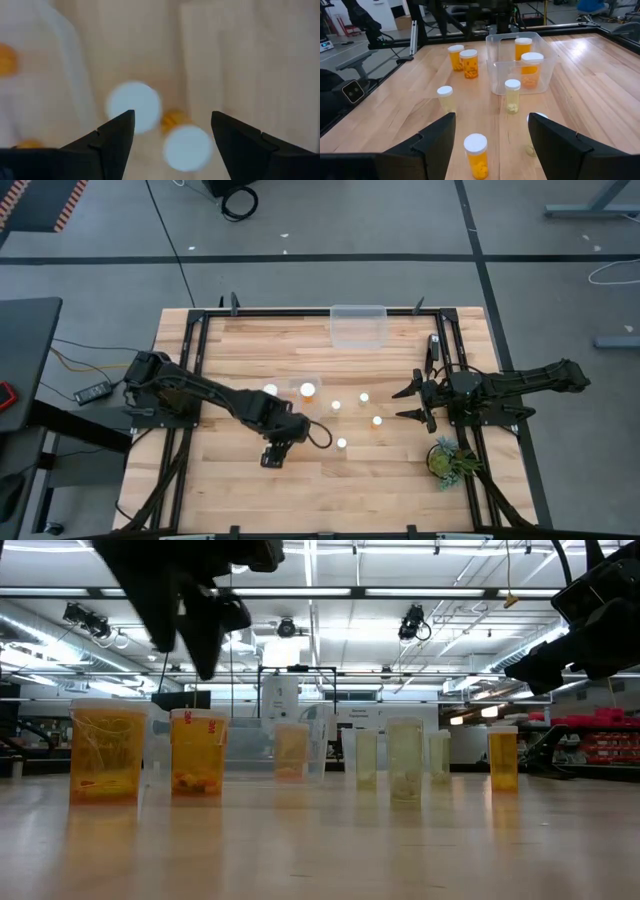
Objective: Pick and place medicine bottles into bin by pill shape (circle, oval)
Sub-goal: Put the large orange pill bottle into the bottom transparent bin
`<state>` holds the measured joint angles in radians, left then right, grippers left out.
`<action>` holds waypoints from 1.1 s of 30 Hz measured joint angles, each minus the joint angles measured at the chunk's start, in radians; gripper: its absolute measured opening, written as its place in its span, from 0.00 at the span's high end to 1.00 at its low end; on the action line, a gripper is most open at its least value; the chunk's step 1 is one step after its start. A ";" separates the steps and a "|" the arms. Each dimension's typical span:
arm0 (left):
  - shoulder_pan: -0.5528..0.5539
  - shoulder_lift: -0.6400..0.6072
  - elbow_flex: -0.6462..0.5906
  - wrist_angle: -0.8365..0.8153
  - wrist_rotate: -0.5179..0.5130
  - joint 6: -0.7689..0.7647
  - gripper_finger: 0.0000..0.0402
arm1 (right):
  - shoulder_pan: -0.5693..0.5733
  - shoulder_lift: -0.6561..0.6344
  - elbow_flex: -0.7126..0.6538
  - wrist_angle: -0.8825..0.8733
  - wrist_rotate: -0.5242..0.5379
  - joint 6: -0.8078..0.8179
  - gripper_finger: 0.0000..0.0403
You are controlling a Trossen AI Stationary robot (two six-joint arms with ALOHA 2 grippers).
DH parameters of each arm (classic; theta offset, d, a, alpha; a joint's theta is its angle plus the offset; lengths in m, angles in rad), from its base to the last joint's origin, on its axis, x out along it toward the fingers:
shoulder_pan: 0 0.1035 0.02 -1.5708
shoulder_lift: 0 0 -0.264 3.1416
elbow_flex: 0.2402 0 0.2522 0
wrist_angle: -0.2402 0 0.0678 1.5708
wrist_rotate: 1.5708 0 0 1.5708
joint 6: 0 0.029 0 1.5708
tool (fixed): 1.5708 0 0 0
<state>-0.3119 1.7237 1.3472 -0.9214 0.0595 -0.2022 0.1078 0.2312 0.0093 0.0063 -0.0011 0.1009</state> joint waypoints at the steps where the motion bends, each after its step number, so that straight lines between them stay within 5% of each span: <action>1: -0.010 0.000 0.000 -0.002 0.008 -0.013 0.33 | 0.000 0.004 0.000 0.000 0.000 0.000 0.36; 12: -0.062 0.024 0.000 -0.129 0.009 -0.202 0.31 | 0.000 0.011 0.000 0.000 0.000 0.000 0.36; 25: -0.087 0.064 0.000 -0.139 -0.003 -0.206 0.12 | 0.000 0.025 0.000 0.001 0.000 0.000 0.36; 33: -0.104 0.065 0.000 -0.134 -0.044 -0.197 0.13 | 0.000 0.030 0.000 0.001 0.000 0.000 0.36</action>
<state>-0.4158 1.7888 1.3468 -1.0552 0.0153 -0.3996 0.1074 0.2607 0.0093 0.0071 -0.0010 0.1009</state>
